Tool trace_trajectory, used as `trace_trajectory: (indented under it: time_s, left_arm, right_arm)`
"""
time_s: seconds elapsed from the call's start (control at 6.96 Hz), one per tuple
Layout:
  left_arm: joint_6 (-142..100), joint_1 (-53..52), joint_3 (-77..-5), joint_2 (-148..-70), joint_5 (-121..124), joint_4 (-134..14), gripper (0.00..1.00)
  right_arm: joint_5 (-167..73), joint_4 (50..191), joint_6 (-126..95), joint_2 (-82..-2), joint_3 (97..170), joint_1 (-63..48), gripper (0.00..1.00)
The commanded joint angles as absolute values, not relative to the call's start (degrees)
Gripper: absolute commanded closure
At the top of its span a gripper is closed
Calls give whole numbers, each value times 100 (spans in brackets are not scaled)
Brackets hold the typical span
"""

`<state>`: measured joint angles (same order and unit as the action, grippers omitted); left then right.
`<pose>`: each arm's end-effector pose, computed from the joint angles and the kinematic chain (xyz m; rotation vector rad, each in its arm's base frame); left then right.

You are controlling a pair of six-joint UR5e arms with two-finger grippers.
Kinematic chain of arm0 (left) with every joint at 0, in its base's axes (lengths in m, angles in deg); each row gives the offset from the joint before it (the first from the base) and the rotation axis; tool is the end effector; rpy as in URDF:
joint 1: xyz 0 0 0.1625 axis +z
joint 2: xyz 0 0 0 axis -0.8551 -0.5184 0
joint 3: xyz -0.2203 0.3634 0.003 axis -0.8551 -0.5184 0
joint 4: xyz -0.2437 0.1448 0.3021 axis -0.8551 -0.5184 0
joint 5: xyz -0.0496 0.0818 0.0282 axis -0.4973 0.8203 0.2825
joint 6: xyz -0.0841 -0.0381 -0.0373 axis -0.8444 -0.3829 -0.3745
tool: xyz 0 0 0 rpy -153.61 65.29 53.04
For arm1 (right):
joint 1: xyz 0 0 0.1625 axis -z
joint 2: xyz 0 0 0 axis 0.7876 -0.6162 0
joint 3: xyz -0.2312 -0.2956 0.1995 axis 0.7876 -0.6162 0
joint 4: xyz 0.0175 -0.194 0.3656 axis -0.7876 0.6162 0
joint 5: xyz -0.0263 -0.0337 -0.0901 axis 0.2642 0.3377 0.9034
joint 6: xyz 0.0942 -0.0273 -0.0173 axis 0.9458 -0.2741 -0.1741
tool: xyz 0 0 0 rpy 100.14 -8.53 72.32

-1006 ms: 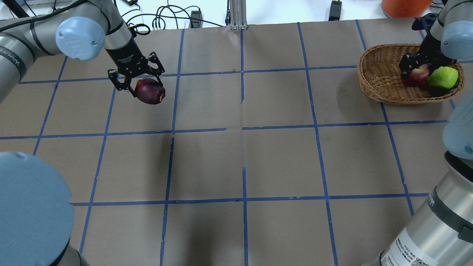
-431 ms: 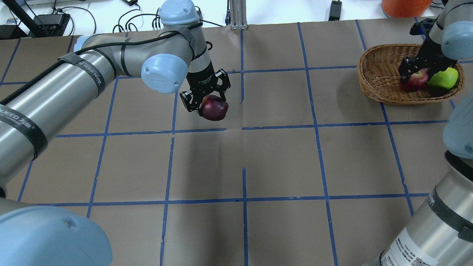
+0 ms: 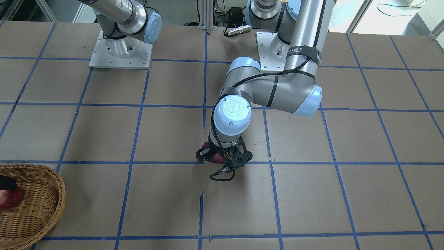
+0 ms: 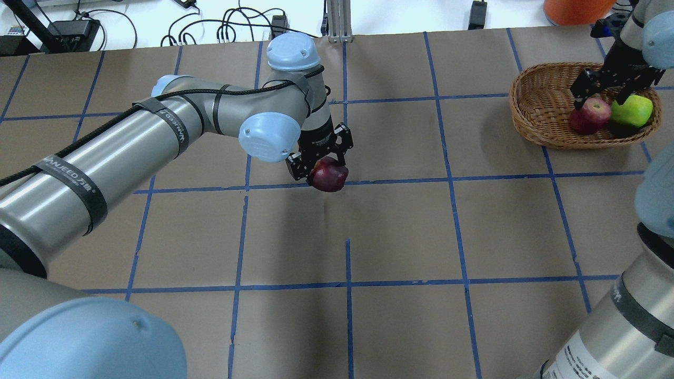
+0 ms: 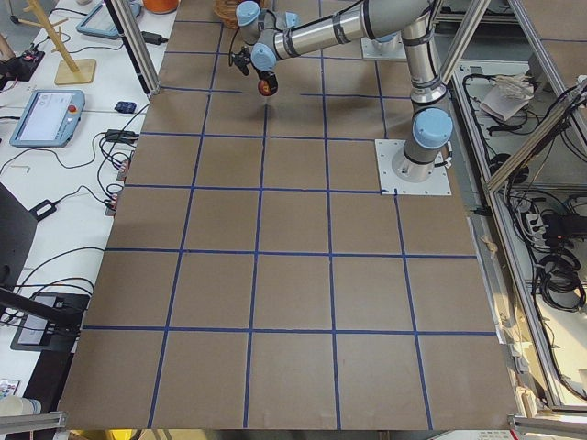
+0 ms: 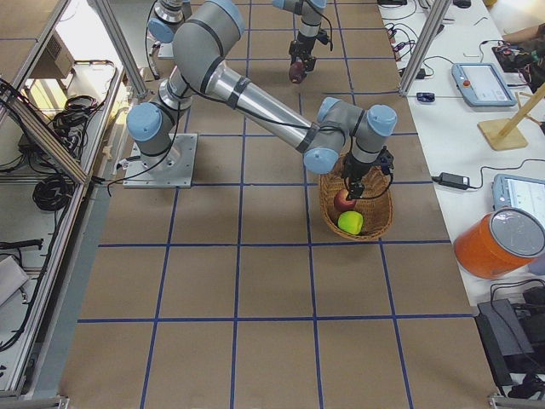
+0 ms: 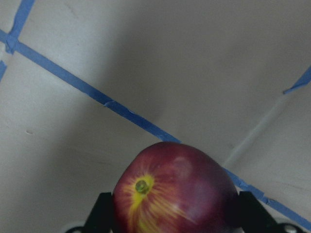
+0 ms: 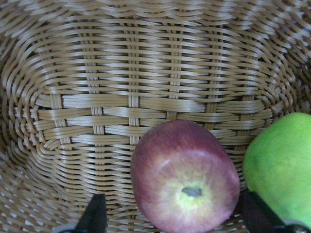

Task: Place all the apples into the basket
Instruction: 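Carry the dark purple apple to the table center, release, withdraw the left gripper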

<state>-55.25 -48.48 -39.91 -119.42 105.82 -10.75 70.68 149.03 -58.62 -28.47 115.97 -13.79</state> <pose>-0.3290 -0.5680 0.2274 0.8572 -2.9674 -0.2524 -0.1733 -0.6901 0.2863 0.0643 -3.0881 -0.1287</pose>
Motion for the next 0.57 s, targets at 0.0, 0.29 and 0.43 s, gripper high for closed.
trace_trajectory:
  time_s: [0.0,0.29,0.43]
  left_arm:
    - [-5513,-4977,-4003,-12123,10384,-830,29]
    - [-4449,-4942,-3864,-11582,10427,-1597,0]
    - [-3727,-4898,-3784,-11178,10602,-2413,0]
  right_arm:
    - [6292,14037,-5473,-3333,11443,-1814,0]
    - [6138,13726,-4743,-3458,11486,-2631,0]
    - [6130,13769,-4601,-3449,11487,-2991,0]
